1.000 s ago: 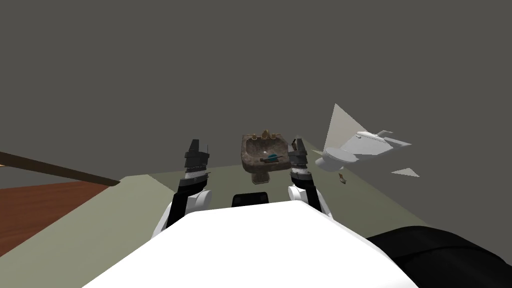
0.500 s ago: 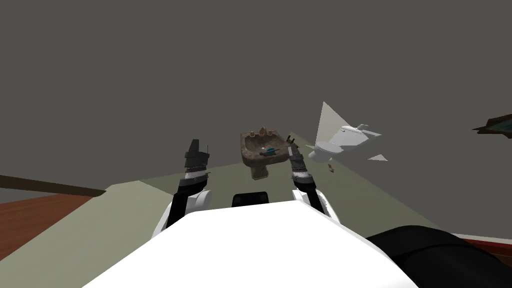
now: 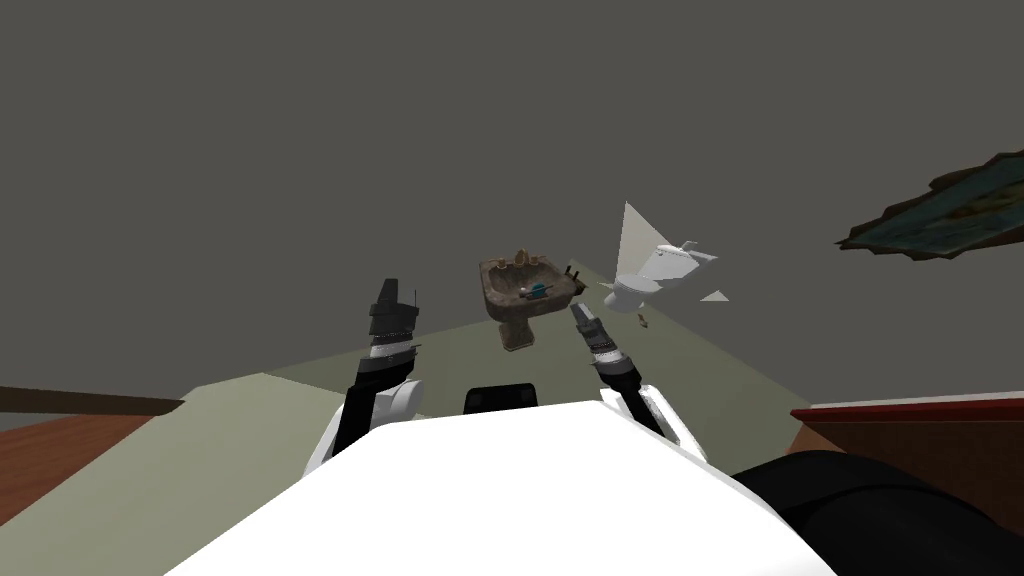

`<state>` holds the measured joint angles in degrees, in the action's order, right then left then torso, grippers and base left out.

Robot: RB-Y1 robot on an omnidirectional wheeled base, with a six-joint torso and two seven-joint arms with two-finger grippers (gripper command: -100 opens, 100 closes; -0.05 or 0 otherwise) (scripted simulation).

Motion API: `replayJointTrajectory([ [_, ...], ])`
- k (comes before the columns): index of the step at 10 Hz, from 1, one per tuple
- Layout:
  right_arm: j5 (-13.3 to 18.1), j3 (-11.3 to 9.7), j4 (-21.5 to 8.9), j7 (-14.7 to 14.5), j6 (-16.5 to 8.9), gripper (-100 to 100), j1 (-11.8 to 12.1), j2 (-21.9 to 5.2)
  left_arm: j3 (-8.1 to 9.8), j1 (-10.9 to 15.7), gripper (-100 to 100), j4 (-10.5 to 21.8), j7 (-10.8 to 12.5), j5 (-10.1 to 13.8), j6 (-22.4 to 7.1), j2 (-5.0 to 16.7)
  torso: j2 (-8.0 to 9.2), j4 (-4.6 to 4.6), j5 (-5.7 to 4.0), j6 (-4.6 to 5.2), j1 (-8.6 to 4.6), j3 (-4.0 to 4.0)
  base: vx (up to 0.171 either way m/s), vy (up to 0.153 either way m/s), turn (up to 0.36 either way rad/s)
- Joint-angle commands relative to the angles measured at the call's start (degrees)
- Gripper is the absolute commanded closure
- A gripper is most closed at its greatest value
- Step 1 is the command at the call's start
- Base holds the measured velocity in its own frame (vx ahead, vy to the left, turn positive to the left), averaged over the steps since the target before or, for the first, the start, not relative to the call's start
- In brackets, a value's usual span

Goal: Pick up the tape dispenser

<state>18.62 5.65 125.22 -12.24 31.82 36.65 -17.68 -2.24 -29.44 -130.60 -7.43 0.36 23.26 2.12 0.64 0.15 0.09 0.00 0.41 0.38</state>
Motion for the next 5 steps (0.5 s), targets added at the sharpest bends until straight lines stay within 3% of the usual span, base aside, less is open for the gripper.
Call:
replayJointTrajectory([
  [1,1.6,0.6,-0.7,-1.0,0.5,-100,0.4,-1.2,0.00,0.0,0,0.0,0.0,0.0,0.0,0.0,0.00,0.00,0.00,0.00,0.00,0.00,-0.114,0.068,-0.037],
  [5,7.8,3.8,-5.8,-5.0,2.6,-100,1.7,-8.1,0.00,0.0,0,0.0,0.0,0.0,0.0,0.0,-0.36,-0.07,0.00,-0.04,-0.04,-0.20,-0.086,0.078,-0.041],
])
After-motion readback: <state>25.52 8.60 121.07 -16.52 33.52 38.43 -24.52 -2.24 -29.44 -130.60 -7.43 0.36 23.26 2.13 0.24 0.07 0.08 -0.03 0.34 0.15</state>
